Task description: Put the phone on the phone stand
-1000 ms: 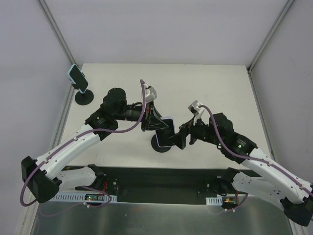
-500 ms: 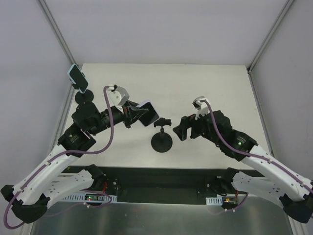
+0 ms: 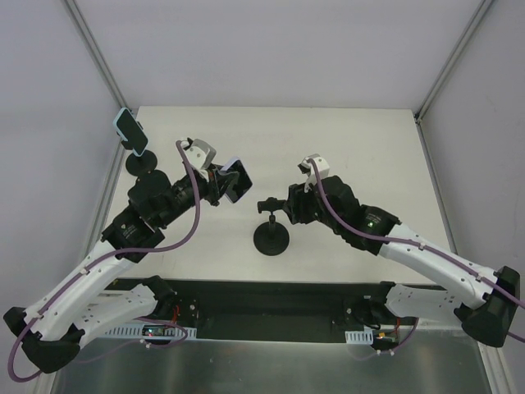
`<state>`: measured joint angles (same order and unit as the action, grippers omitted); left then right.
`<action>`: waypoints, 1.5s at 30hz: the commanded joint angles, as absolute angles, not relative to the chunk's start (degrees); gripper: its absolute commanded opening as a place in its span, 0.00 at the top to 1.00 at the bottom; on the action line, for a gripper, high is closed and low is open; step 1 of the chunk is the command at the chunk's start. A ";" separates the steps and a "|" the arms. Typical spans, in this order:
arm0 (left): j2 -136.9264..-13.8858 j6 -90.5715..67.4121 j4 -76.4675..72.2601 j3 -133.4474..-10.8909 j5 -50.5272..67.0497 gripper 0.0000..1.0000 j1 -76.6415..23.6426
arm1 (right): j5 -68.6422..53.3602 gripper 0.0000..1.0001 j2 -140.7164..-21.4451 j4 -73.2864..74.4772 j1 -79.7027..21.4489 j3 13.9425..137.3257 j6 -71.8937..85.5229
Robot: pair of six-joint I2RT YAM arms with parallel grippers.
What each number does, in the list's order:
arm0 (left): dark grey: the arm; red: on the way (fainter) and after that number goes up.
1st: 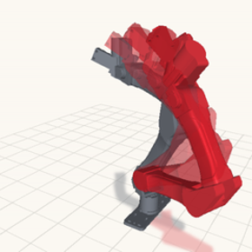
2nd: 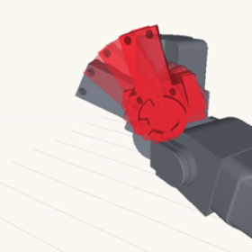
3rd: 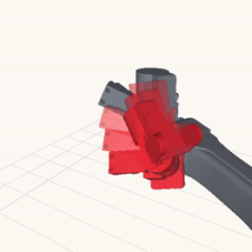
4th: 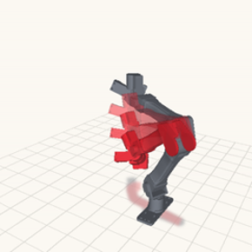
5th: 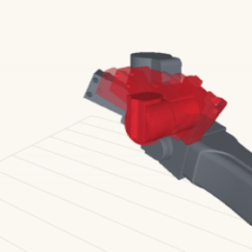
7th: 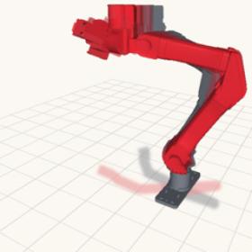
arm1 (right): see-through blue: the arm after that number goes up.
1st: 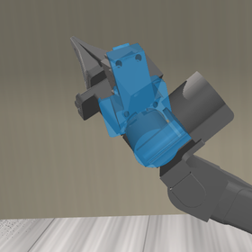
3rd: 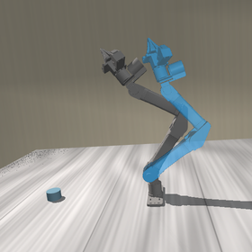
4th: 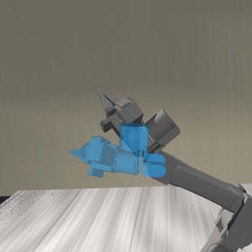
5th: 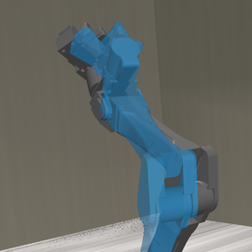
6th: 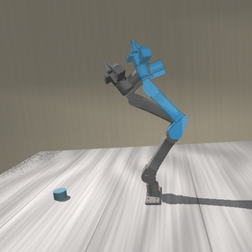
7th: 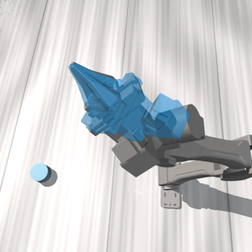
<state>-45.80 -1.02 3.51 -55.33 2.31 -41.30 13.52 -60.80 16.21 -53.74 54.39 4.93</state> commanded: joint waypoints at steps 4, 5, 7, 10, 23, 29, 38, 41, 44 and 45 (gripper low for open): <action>-46.23 -0.70 -1.84 -56.08 1.84 1.00 -41.75 | 12.92 0.54 -62.58 11.69 -55.02 57.48 4.75; -46.32 -0.70 -1.76 -56.16 2.11 1.00 -41.75 | 13.01 0.55 -62.93 11.60 -55.11 57.48 4.83; -46.49 -0.70 -1.76 -56.25 3.33 1.00 -41.75 | 13.10 0.61 -63.19 11.51 -55.11 57.39 4.75; -46.67 -0.53 -1.76 -56.16 5.00 1.00 -41.75 | 13.62 0.65 -63.46 11.51 -55.02 57.22 4.31; -47.20 -0.53 -1.06 -56.69 5.98 1.00 -41.75 | 11.87 0.68 -64.51 11.43 -55.02 57.22 3.87; -47.02 -0.53 -0.88 -56.69 4.57 1.00 -41.75 | 11.51 0.74 -64.42 11.43 -55.11 57.13 3.34; -47.20 -0.62 -0.79 -56.78 5.27 1.00 -41.75 | 11.25 0.72 -64.77 11.69 -55.11 57.39 3.52; -47.20 -0.70 -0.88 -56.95 6.15 1.00 -41.75 | 11.34 0.74 -64.86 11.86 -55.02 57.22 3.52; -47.20 -1.23 -0.79 -57.13 6.85 1.00 -41.75 | 12.13 0.99 -64.95 12.30 -55.11 57.39 3.17; -47.02 -1.32 -0.79 -57.22 7.38 1.00 -41.75 | 12.39 0.99 -65.04 12.57 -55.02 57.48 3.16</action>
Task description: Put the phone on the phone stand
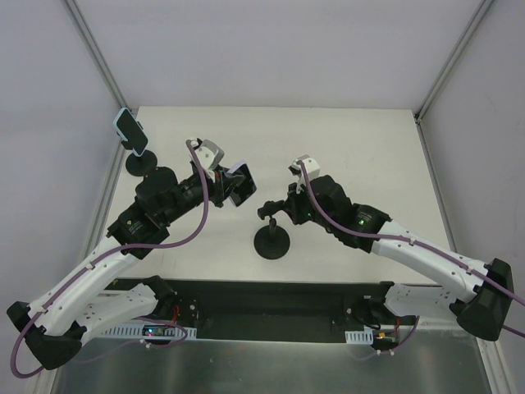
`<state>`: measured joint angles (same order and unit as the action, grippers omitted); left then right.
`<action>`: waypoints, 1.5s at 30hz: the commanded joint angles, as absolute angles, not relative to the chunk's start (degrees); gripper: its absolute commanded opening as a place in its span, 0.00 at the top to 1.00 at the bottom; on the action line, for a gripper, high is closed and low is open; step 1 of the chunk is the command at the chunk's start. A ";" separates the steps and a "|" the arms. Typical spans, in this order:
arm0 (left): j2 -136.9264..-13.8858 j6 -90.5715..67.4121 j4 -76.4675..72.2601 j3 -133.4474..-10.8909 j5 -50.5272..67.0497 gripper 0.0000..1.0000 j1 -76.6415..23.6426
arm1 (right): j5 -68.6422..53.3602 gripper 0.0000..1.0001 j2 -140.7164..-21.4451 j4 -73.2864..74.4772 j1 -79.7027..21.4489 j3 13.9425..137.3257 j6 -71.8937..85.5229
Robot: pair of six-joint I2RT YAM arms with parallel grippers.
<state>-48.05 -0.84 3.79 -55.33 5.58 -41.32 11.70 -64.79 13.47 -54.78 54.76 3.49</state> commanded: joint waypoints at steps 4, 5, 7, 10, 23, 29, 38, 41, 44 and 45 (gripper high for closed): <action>-47.46 -2.02 -0.35 -60.02 12.38 1.00 -41.66 | 10.73 0.99 -65.30 13.01 -54.58 57.74 1.06; -47.72 -2.28 1.13 -60.90 14.05 1.00 -41.66 | 10.03 0.99 -65.30 13.01 -54.23 58.01 0.88; -48.16 -2.55 3.68 -63.96 19.14 1.00 -41.66 | 7.93 0.99 -65.48 13.01 -53.18 58.36 0.35; -46.59 -3.77 4.83 -65.21 24.32 1.00 -41.75 | 4.33 0.99 -65.74 12.83 -51.25 58.97 -1.84; -47.01 -10.44 -5.50 -61.79 58.66 1.00 -41.75 | -25.03 0.99 -67.59 10.90 -40.70 60.12 -13.09; -55.97 -12.23 -20.82 -59.32 65.12 1.00 -41.84 | -32.86 0.99 -69.34 9.76 -38.15 60.47 -14.94; -71.80 -7.03 -19.42 -67.32 70.40 1.00 -41.84 | -34.72 0.99 -69.70 8.53 -36.83 60.73 -16.35; -74.53 -4.05 -17.76 -68.55 70.75 1.00 -41.84 | -34.45 0.99 -68.91 7.74 -36.12 59.86 -16.44; -76.28 -0.97 -15.30 -69.52 70.23 1.00 -41.84 | -34.19 0.99 -68.47 7.30 -35.95 59.59 -16.44; -77.16 -0.53 -14.68 -70.22 70.05 1.00 -41.84 | -34.36 0.99 -68.47 7.29 -35.95 59.59 -16.44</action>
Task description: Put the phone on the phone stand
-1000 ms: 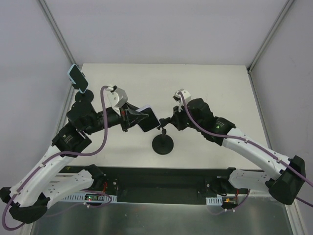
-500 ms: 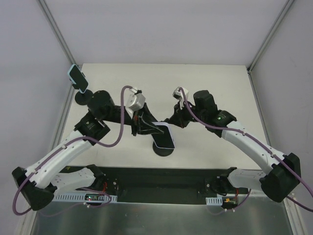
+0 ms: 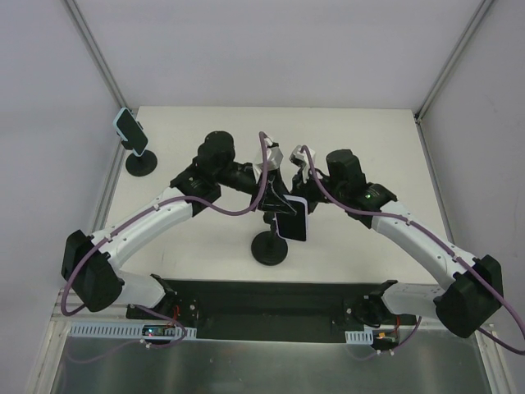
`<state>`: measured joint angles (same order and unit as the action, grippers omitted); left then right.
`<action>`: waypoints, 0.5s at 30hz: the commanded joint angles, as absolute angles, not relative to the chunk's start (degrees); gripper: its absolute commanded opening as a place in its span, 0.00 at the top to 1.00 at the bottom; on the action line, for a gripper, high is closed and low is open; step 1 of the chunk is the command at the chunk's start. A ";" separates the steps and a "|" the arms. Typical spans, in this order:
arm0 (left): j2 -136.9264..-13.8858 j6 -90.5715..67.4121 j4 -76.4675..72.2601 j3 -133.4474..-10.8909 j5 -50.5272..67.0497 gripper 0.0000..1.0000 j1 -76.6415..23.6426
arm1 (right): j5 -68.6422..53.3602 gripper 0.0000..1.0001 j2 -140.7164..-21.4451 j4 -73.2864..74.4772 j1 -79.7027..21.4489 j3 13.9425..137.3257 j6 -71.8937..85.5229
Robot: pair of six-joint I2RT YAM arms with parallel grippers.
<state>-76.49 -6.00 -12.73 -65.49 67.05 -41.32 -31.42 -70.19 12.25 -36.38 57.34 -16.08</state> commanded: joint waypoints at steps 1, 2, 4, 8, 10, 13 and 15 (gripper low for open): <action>-77.69 0.26 -14.33 -70.57 70.22 1.00 -41.75 | -34.37 0.99 -68.47 7.21 -35.77 59.59 -16.44; -78.13 0.87 -13.89 -70.84 70.40 1.00 -41.75 | -34.37 0.99 -68.38 7.21 -35.77 59.59 -16.44; -79.19 2.01 -13.80 -71.02 70.84 1.00 -41.49 | -34.10 0.99 -68.47 7.21 -35.60 59.59 -16.44; -79.89 4.66 -14.32 -69.88 71.89 1.00 -40.61 | -34.80 0.99 -68.47 6.86 -35.16 59.33 -16.35; -79.89 5.27 -15.20 -68.74 72.16 1.00 -39.82 | -34.98 0.99 -68.47 6.94 -34.98 59.33 -16.35; -79.19 5.80 -17.23 -66.54 71.46 1.00 -38.94 | -35.33 0.99 -68.47 6.86 -34.89 59.15 -16.44; -79.19 5.97 -17.58 -65.92 71.37 1.00 -38.76 | -35.33 0.99 -68.55 6.86 -34.81 59.24 -16.35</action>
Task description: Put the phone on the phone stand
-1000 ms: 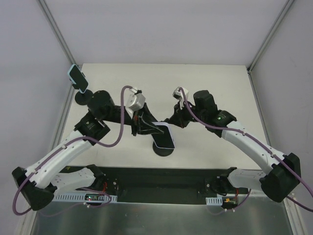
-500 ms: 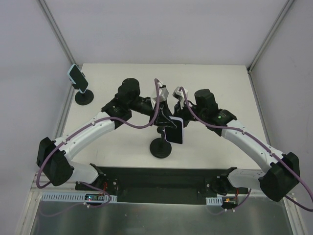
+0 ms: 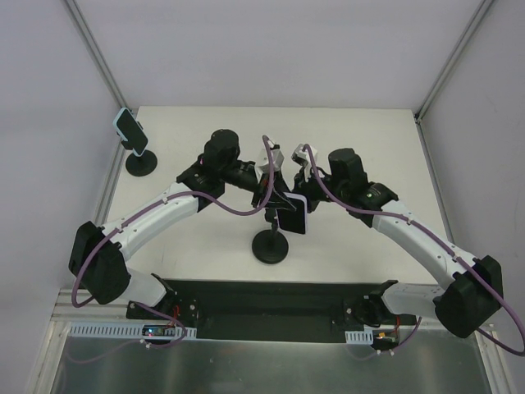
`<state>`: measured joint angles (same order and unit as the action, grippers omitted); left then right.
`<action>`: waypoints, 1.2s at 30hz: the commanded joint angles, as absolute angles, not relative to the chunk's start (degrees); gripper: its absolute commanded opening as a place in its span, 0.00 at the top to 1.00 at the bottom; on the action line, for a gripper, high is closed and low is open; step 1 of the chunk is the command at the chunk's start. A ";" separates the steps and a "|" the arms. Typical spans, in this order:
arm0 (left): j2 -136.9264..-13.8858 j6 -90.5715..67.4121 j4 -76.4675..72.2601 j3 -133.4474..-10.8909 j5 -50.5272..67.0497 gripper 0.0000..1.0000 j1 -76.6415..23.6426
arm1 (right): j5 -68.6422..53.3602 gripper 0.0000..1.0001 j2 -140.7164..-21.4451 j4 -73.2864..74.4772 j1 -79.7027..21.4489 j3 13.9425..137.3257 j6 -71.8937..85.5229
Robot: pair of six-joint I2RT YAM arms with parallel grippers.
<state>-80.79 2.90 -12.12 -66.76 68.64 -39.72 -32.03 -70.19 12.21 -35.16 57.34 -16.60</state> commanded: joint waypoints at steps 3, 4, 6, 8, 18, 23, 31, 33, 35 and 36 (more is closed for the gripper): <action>-79.28 6.33 -17.58 -64.69 70.75 1.00 -38.32 | -35.24 0.99 -68.47 6.86 -34.63 59.15 -16.17; -79.19 6.76 -17.58 -64.25 70.75 1.00 -38.06 | -35.33 0.99 -68.38 6.94 -34.72 59.06 -16.17; -79.01 7.12 -17.67 -63.29 70.58 1.00 -37.62 | -35.42 0.99 -68.38 6.94 -34.63 58.97 -16.17; -79.19 7.03 -17.75 -63.28 70.84 1.00 -37.27 | -35.25 0.99 -68.38 6.94 -34.54 58.89 -16.17; -76.12 7.47 -9.44 -62.22 64.44 1.00 -37.09 | -24.90 0.99 -65.31 4.66 -34.54 56.00 -14.51; -69.89 1.25 -0.27 -59.87 36.28 1.00 -37.09 | -15.49 1.00 -61.45 1.67 -35.67 52.48 -10.91; -63.19 3.40 15.54 -58.18 11.25 1.00 -39.37 | 22.57 1.00 -55.90 -2.72 -50.09 46.06 -7.21; -64.68 5.79 19.67 -59.59 7.32 1.00 -40.34 | 28.35 1.00 -56.07 -3.86 -53.51 46.40 -6.68; -65.91 7.11 21.61 -60.55 3.09 1.00 -40.34 | 33.81 1.00 -57.04 -3.35 -57.80 47.89 -7.38; -66.61 7.38 23.01 -60.73 0.29 1.00 -40.34 | 39.23 1.00 -57.48 -2.64 -58.96 48.60 -7.56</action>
